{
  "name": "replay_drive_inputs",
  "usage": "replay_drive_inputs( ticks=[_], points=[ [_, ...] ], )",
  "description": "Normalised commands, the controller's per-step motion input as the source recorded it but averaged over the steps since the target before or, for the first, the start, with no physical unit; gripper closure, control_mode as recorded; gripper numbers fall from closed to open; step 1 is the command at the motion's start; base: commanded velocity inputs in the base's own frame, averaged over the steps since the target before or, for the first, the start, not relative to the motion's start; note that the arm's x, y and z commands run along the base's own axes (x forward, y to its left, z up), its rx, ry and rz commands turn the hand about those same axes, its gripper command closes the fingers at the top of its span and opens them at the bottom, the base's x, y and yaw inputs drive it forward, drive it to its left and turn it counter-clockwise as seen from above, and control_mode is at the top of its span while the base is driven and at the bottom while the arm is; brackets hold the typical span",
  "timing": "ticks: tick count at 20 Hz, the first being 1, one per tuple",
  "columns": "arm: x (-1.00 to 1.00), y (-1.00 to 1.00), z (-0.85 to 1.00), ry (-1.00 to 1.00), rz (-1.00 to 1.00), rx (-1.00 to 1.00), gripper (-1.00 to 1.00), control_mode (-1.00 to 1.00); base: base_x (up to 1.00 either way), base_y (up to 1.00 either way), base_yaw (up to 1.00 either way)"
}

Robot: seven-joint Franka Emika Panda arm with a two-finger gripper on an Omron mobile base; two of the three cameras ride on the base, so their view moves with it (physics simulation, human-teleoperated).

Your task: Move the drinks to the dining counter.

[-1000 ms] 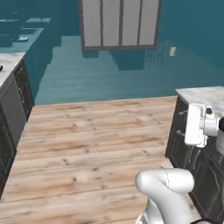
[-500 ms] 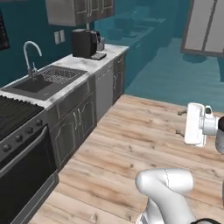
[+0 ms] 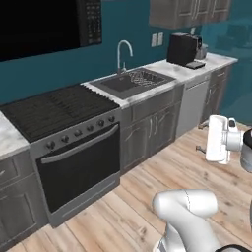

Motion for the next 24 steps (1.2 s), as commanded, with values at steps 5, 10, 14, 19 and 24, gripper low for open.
replay_drive_inputs(
  ticks=[5,10,14,19,24],
  points=[
    [0.00,0.00,0.00,0.00,0.00,0.00,-1.00,1.00,0.00,0.26,0.62],
    [0.00,0.00,0.00,0.00,0.00,0.00,-1.00,1.00,0.01,0.60,0.37],
    [0.00,0.00,0.00,0.00,0.00,0.00,-1.00,1.00,0.06,0.76,0.27],
    [0.00,0.00,0.00,0.00,0.00,0.00,-1.00,1.00,0.26,0.95,0.18],
    [0.00,0.00,0.00,0.00,0.00,0.00,-1.00,1.00,0.52,1.00,0.08]
  ],
)
